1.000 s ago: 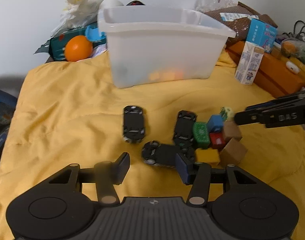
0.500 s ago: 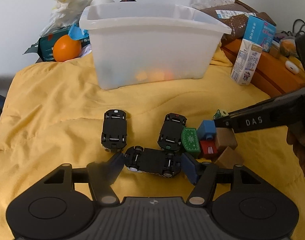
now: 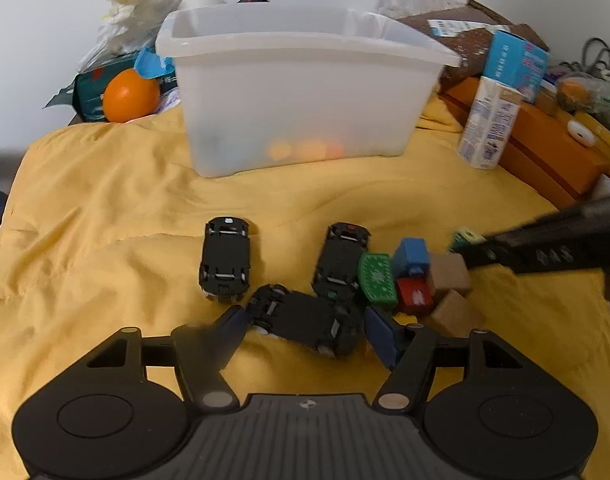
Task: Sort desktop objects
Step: 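Carry the pale green block and black car into the clear bin and release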
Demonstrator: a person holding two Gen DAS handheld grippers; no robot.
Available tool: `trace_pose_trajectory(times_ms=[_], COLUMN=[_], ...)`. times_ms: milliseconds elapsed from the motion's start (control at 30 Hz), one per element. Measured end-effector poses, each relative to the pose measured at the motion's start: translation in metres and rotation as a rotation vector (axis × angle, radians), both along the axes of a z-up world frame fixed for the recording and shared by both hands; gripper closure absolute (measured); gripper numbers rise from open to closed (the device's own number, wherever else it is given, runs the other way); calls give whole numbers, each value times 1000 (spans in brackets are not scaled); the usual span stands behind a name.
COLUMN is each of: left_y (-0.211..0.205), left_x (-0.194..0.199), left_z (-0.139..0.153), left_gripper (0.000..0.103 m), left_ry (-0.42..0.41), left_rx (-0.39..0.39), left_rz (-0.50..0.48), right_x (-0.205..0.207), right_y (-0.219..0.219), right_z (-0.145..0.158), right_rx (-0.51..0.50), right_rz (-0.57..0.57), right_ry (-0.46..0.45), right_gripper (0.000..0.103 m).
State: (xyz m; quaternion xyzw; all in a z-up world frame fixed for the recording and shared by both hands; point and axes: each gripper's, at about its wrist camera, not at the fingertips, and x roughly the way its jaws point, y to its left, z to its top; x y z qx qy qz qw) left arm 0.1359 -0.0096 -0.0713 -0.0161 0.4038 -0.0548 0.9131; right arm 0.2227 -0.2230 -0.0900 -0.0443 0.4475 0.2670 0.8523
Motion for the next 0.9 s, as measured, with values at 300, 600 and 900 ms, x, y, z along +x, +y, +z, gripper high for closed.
trace_pose_trajectory(times_ms=[300,600,900], left_y=[2,17,31], left_x=[-1,-17,26], left_z=[1,56,145], left_gripper=[34,34,34], left_ry=[2,-113,-230], left_rx=[-11,-41,-48], left_rz=[-29,5,24], right_x=[-5,-13,2], right_y=[-8,-14,-7], right_z=[6,28,101], right_rx=[3,47,143], right_rz=[-8,-6,27], right_ry=[-15,-62,-184], right_gripper=[86,86,86])
